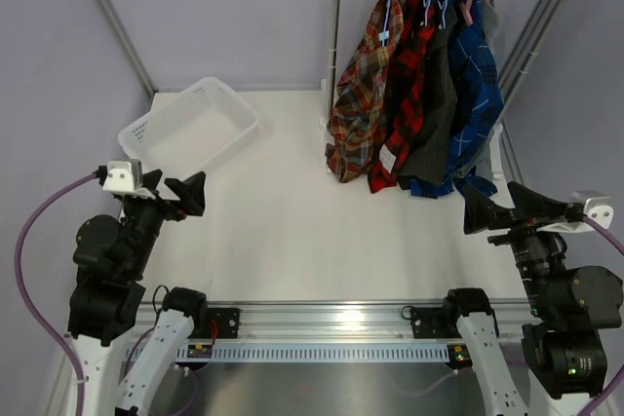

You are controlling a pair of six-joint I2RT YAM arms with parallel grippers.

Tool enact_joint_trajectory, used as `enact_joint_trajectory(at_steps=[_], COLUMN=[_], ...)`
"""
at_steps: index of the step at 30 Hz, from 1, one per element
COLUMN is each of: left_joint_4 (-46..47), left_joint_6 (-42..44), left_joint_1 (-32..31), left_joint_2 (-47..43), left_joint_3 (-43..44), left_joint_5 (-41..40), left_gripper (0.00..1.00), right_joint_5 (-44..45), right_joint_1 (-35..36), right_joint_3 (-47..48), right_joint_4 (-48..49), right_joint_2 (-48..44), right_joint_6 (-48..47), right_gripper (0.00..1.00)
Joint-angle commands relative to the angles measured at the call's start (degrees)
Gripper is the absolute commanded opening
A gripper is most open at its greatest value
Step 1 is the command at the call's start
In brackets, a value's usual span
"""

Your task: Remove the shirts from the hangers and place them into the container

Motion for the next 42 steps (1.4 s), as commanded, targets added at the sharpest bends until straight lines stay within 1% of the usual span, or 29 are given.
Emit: enact_joint_trajectory(at_steps=[1,4,5,8,10,11,13,14,15,16,17,19,20,22,23,24,25,27,28,31,33,37,39,41,42], left_joint_4=[1.3,1.3,1.3,2.9,4.4,4.6,5.4,5.6,6.1,6.3,6.4,7.5,8.1,8.6,8.6,8.7,8.7,8.6,8.7,8.6,8.5,8.5,8.6,8.5,8.5], left_joint_6=[-1.6,-1.6,-1.6,-1.9,-2.1,-2.1,-2.2,-2.2,-2.3,-2.3,-2.2,-2.2,-2.1,-2.0,-2.0,-2.1,-2.1,-2.1,-2.1,-2.1,-2.4,-2.5,-2.6,-2.5,-2.6], left_joint_1=[-0.3,-0.3,-0.3,-0.3,-0.3,-0.3,-0.3,-0.3,-0.3,-0.3,-0.3,-0.5,-0.5,-0.5,-0.5,-0.6,-0.6,-0.6,-0.6,-0.6,-0.6,-0.6,-0.6,-0.6,-0.6], left_joint_2=[3.2,5.8,6.3,6.3,5.9,5.9,5.6,5.3,5.1,5.1,4.8,4.5,4.3,3.8,3.7,3.7,3.7,3.6,3.5,2.7,2.3,1.8,1.7,1.8,1.8], left_joint_3=[-0.5,-0.9,-1.1,-3.3,-4.5,-5.3,-6.1,-6.5,-7.2,-7.5,-7.8,-9.6,-10.2,-11.2,-11.3,-11.3,-11.3,-11.3,-11.6,-12.3,-13.0,-13.5,-13.6,-13.7,-13.7], left_joint_5=[2.2,2.2,2.2,2.2,2.2,2.2,2.2,2.2,2.2,2.2,2.2,2.0,1.6,1.5,1.4,1.1,1.0,1.1,1.0,0.8,0.8,0.7,0.5,0.4,0.4], left_gripper=[0.99,0.99,0.99,0.99,0.99,0.99,0.99,0.99,0.99,0.99,0.99,0.99,0.99,0.99,0.99,0.99,0.99,0.99,0.99,0.99,0.99,0.99,0.99,0.99,0.99], right_joint_5=[0.5,5.7,9.5,15.1,13.6,10.3,8.6,3.4,1.6,2.3,1.9,1.2,1.1,1.3,2.6,4.9,9.4,11.0,13.0,18.4,21.4,24.3,24.8,25.9,26.6], right_joint_1=[0.6,0.6,0.7,0.6,0.6,0.6,0.6,0.6,0.6,0.6,0.6,0.7,0.7,2.7,4.2,8.1,10.0,12.9,15.7,20.2,21.6,22.6,22.6,22.6,22.5], right_joint_3=[-0.3,-0.4,-0.5,0.5,2.3,3.3,6.7,8.0,10.9,13.1,15.8,21.7,23.8,29.0,30.9,35.4,37.7,42.6,43.4,44.6,44.7,42.7,41.7,42.8,45.1], right_joint_4=[0.6,1.3,1.7,0.3,-0.6,-1.9,-4.0,-4.8,-5.3,-6.3,-8.3,-8.7,-8.3,-6.2,-4.9,-5.1,-6.1,-5.9,-4.7,-1.2,0.5,8.3,11.0,12.6,12.5], right_joint_2=[0.7,0.9,1.1,2.9,4.8,7.5,10.9,15.0,17.2,19.5,24.8,29.5,33.4,37.0,40.9,43.3,48.3,52.9,56.5,62.7,65.6,72.5,74.6,78.4,80.3], right_joint_6=[-0.7,2.6,2.9,5.4,3.5,2.6,2.0,0.5,-0.1,1.6,2.3,2.9,3.3,2.4,1.8,0.4,-0.4,-1.2,-1.4,-2.4,-2.7,-1.8,-1.2,-1.2,-1.4], right_gripper=[0.99,0.99,0.99,1.0,0.99,1.0,0.99,0.99,0.99,0.99,1.0,1.0,1.0,0.99,0.98,0.94,0.92,0.92,0.92,0.91,0.91,0.89,0.85,0.83,0.81])
